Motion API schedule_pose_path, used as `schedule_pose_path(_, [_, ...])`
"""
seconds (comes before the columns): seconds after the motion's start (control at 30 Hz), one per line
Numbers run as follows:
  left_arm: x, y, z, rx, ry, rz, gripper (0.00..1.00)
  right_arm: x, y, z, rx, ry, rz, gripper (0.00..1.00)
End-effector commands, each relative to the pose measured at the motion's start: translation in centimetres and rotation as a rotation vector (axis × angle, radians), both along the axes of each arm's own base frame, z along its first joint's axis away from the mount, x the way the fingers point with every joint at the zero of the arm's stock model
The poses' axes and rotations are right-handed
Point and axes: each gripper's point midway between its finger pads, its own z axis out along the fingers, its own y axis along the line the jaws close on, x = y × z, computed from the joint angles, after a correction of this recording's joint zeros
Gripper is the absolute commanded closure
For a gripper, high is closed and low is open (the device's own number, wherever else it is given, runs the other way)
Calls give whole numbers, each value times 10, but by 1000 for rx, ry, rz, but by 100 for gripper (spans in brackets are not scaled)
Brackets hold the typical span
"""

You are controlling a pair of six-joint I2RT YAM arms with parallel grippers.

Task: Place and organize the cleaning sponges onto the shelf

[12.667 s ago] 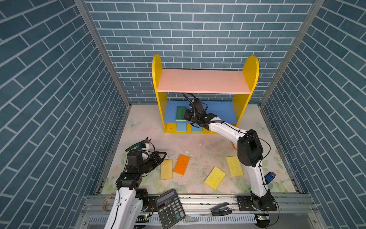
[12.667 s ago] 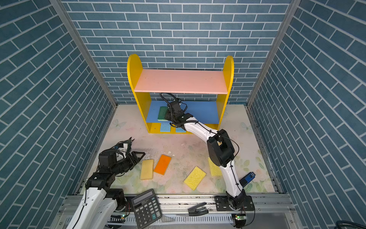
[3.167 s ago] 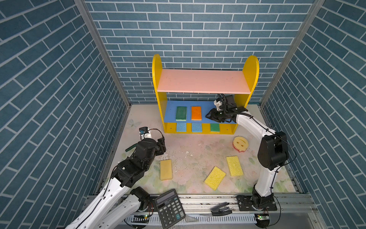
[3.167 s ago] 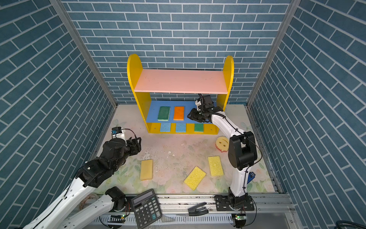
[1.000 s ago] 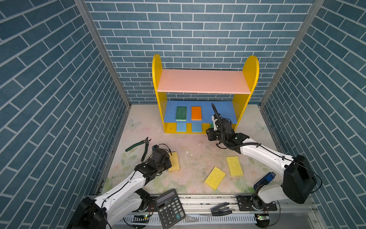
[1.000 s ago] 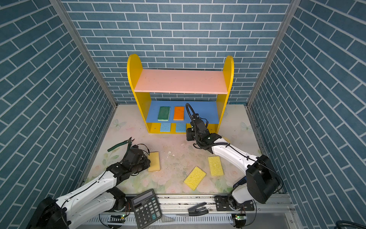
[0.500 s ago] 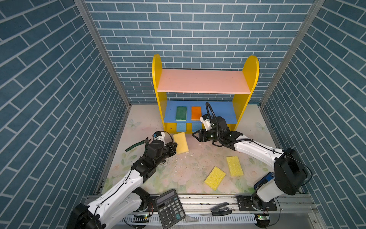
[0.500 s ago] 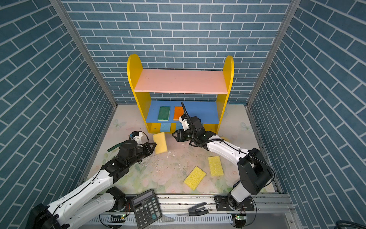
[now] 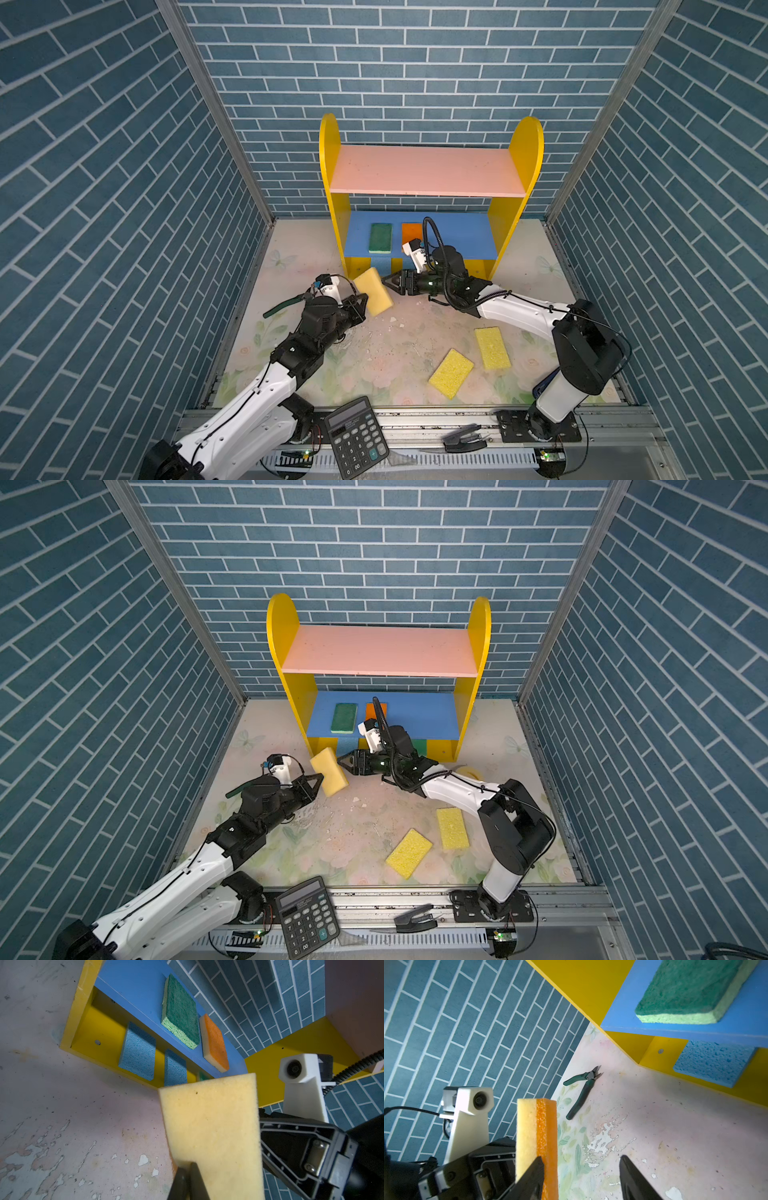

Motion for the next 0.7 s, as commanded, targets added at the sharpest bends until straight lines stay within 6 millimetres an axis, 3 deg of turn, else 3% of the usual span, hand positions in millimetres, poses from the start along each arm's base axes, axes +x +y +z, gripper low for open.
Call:
schedule_pose_path(0.0, [0, -4, 17, -29, -57, -17, 92, -17, 3, 16, 3, -40, 55, 42])
schedule_pose_path(0.13, [-1, 2, 20, -23, -70, 1, 95, -26, -9, 33, -60, -128, 59, 44])
schedule_pose_path(0.27, [0, 6, 27, -34, -92, 13, 98, -32, -18, 33, -87, -135, 50, 43])
schedule_pose_path(0.5, [0, 8, 28, -38, -90, 19, 98, -42, -3, 20, -50, -64, 90, 39])
schedule_pose_path(0.6, [1, 8, 27, -36, -86, 20, 98, -45, 7, 21, -41, -62, 116, 46])
schedule_pose_path(0.67, [1, 9, 25, -31, -82, 22, 98, -46, 13, 23, -29, -66, 129, 56])
